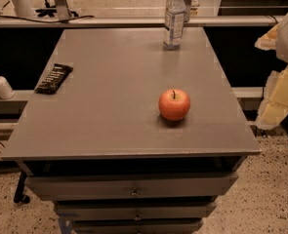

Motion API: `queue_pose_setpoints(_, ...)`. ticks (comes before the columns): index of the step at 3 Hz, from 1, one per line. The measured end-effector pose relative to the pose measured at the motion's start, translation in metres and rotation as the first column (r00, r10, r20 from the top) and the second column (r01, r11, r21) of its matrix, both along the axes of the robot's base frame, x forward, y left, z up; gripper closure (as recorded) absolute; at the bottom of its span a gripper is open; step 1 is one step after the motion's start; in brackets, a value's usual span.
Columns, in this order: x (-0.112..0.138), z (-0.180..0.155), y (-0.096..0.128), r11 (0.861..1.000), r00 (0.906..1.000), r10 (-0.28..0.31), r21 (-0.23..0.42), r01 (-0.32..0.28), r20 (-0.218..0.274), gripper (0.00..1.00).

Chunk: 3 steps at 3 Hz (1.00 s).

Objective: Move apple near rxbar chocolate

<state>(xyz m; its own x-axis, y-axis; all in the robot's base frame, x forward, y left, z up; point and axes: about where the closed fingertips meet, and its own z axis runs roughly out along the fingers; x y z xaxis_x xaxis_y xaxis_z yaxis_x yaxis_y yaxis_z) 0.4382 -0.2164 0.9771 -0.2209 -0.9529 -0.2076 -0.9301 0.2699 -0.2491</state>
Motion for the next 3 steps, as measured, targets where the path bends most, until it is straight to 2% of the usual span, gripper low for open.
queue_pose_setpoints(1, 0.000, 0.000, 0.000, 1.000, 1.0000, 0.000, 0.000, 0.000, 0.000, 0.00)
queue_pose_setpoints(2, 0.010, -0.017, 0.014, 0.996, 0.9999, -0.006, 0.094, 0.004, 0.013, 0.00)
queue_pose_setpoints(3, 0.031, -0.054, 0.049, 0.962, 0.9998, -0.011, 0.272, 0.006, 0.017, 0.00)
